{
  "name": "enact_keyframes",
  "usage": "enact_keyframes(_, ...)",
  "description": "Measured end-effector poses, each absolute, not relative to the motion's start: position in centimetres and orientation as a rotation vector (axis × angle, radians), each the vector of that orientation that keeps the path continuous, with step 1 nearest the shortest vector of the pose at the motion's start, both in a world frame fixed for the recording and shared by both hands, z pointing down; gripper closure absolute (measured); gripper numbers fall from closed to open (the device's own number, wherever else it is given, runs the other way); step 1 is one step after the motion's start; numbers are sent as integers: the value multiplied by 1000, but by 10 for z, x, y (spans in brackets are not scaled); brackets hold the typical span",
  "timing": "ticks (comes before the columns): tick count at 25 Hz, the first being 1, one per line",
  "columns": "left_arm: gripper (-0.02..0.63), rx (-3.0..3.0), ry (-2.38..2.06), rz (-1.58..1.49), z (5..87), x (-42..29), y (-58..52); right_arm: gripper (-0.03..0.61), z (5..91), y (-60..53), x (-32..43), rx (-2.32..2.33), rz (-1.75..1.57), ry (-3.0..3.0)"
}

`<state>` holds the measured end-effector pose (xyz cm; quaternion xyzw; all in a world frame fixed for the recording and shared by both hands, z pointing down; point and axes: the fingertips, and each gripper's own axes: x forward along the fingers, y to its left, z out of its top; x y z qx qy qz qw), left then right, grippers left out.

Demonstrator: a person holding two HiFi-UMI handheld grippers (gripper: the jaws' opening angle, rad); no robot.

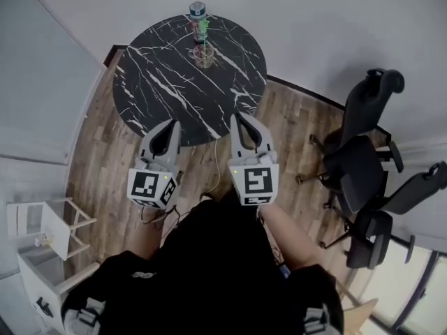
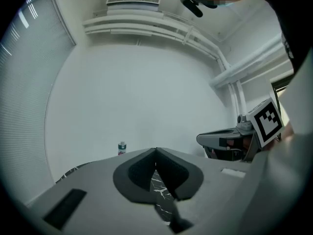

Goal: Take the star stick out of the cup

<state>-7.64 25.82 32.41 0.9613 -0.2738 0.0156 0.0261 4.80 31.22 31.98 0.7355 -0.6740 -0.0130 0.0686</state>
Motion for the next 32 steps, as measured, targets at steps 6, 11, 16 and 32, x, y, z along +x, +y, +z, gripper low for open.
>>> enact_keyframes(6, 614, 2941, -819, 89, 343, -58, 236, 581, 330, 288, 60, 2176, -29, -2071)
enact_keyframes(11, 614, 2922, -791, 114, 351, -27, 203, 581, 343, 249, 89, 2136, 17, -2123)
enact_keyframes(16, 614, 2911, -817, 162, 352, 11, 157, 581, 352, 201, 124, 2069, 65, -2197)
enact_keyframes(32, 614, 2731, -863, 451, 414, 83, 74, 581, 438, 99, 199, 1835, 395, -2338)
